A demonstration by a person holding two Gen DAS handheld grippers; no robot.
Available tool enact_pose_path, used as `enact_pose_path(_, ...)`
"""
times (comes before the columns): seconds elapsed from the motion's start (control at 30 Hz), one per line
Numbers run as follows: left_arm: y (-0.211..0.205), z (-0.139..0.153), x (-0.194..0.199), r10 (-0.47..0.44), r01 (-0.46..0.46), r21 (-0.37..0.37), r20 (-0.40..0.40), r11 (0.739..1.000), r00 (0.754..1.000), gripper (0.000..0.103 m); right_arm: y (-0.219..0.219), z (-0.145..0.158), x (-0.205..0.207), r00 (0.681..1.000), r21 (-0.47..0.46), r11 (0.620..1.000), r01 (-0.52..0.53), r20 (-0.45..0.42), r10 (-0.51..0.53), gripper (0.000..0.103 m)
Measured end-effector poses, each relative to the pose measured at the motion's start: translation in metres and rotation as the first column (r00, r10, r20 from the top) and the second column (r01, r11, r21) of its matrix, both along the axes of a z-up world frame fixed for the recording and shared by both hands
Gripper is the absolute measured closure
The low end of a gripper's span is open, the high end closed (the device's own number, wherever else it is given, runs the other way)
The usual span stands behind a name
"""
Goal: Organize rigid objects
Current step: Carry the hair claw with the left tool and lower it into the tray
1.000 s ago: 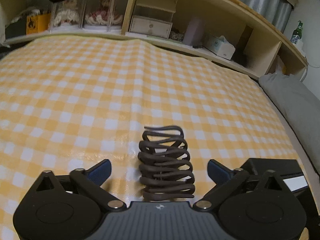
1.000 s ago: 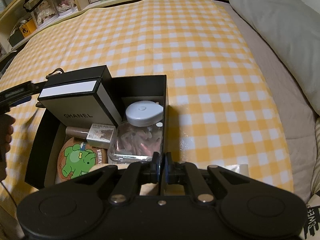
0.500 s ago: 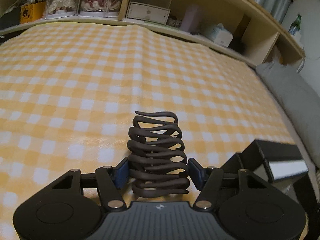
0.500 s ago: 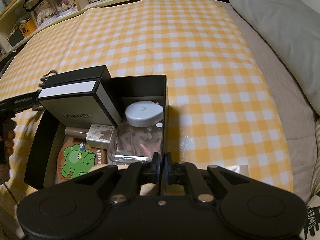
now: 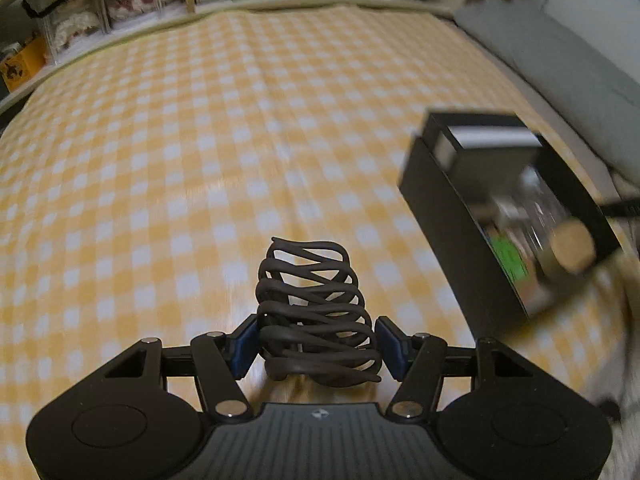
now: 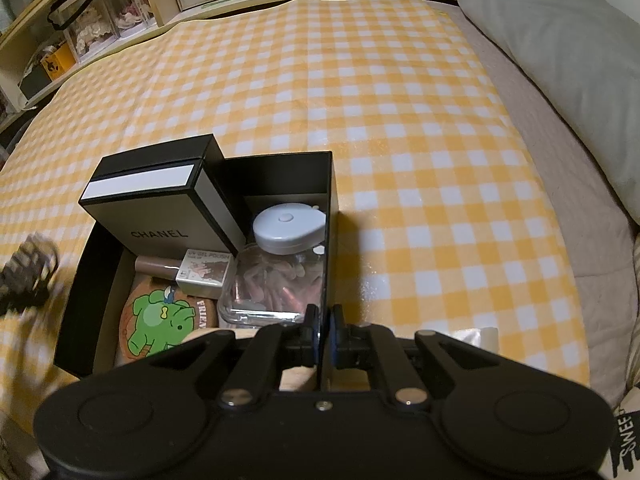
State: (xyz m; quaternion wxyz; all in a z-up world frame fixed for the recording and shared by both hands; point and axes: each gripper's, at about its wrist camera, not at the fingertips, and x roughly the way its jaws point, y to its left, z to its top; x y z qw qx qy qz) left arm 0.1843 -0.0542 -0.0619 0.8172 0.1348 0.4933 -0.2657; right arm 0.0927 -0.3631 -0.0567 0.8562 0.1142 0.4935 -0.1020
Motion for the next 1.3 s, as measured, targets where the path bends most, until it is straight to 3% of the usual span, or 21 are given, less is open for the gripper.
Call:
enact_pose_path(0.17, 0.022, -0.007, -0.022, 0.036, -0.022, 0.091, -0.157, 0.996, 0.987, 0.041, 0.0, 0.001, -0.001, 1.0, 0.002, 1.0, 0.003, 0.0, -0.003, 0.097)
enact_pose_path(0.3, 0.039, -0.012, -0.006, 0.199, -0.192, 0.054, -0.284, 0.98, 0.938, 0.041, 0.0, 0.001, -0.001, 1.0, 0.001, 1.0, 0.004, 0.001, -0.004, 0.097)
enact_pose_path(0.37, 0.043, -0.011, 0.004, 0.276, -0.299, -0.03, -0.31, 0.954, 0.91, 0.04, 0.0, 0.001, -0.001, 1.0, 0.002, 1.0, 0.003, 0.001, -0.003, 0.097)
enact_pose_path(0.43, 0.047, -0.01, 0.013, 0.32, -0.38, -0.136, -0.331, 0.915, 0.888, 0.03, 0.001, 0.001, 0.0, 1.0, 0.002, 1.0, 0.004, 0.001, -0.004, 0.097)
enact_pose_path(0.5, 0.047, -0.011, 0.019, 0.345, -0.424, -0.217, -0.324, 0.879, 0.881, 0.024, 0.001, 0.001, 0.0, 1.0, 0.002, 1.0, 0.003, 0.001, -0.003, 0.097)
enact_pose_path(0.63, 0.048, -0.014, 0.032, 0.384, -0.5, -0.371, -0.343, 0.783, 0.857, 0.024, 0.001, 0.001, 0.0, 1.0, -0.002, 1.0, 0.002, 0.0, -0.002, 0.097)
enact_pose_path(0.7, 0.044, -0.013, 0.035, 0.378, -0.488, -0.369, -0.333, 0.791, 0.864, 0.024, 0.001, 0.001, 0.0, 1.0, -0.003, 1.0, 0.002, -0.001, -0.002, 0.097)
enact_pose_path(0.8, 0.034, -0.002, 0.028, 0.35, -0.404, -0.318, -0.216, 0.858, 0.912, 0.023, 0.001, 0.0, 0.0, 1.0, -0.006, 1.0, 0.001, -0.004, -0.001, 0.097)
enact_pose_path(0.9, 0.031, 0.006, 0.016, 0.317, -0.326, -0.201, -0.075, 0.924, 0.945, 0.023, 0.002, -0.001, 0.001, 1.0, -0.01, 1.0, -0.002, -0.007, 0.002, 0.097)
enact_pose_path(0.97, 0.035, 0.01, 0.008, 0.31, -0.31, -0.131, -0.018, 0.942, 0.95, 0.021, 0.002, -0.001, 0.002, 1.0, -0.017, 1.0, -0.004, -0.01, 0.004, 0.097)
enact_pose_path(1.03, 0.038, 0.007, 0.001, 0.34, -0.342, -0.094, -0.035, 0.935, 0.94, 0.017, 0.003, -0.002, 0.002, 1.0, -0.019, 1.0, -0.005, -0.01, 0.004, 0.097)
enact_pose_path(1.13, 0.043, -0.003, -0.005, 0.393, -0.405, -0.097, -0.119, 0.909, 0.912, 0.004, 0.003, -0.002, 0.003, 1.0, -0.018, 1.0, -0.005, -0.01, 0.004, 0.097)
enact_pose_path(1.3, 0.048, -0.012, -0.007, 0.467, -0.497, -0.117, -0.213, 0.86, 0.858, 0.0, 0.003, -0.002, 0.003, 1.0, -0.021, 1.0, -0.006, -0.011, 0.006, 0.096)
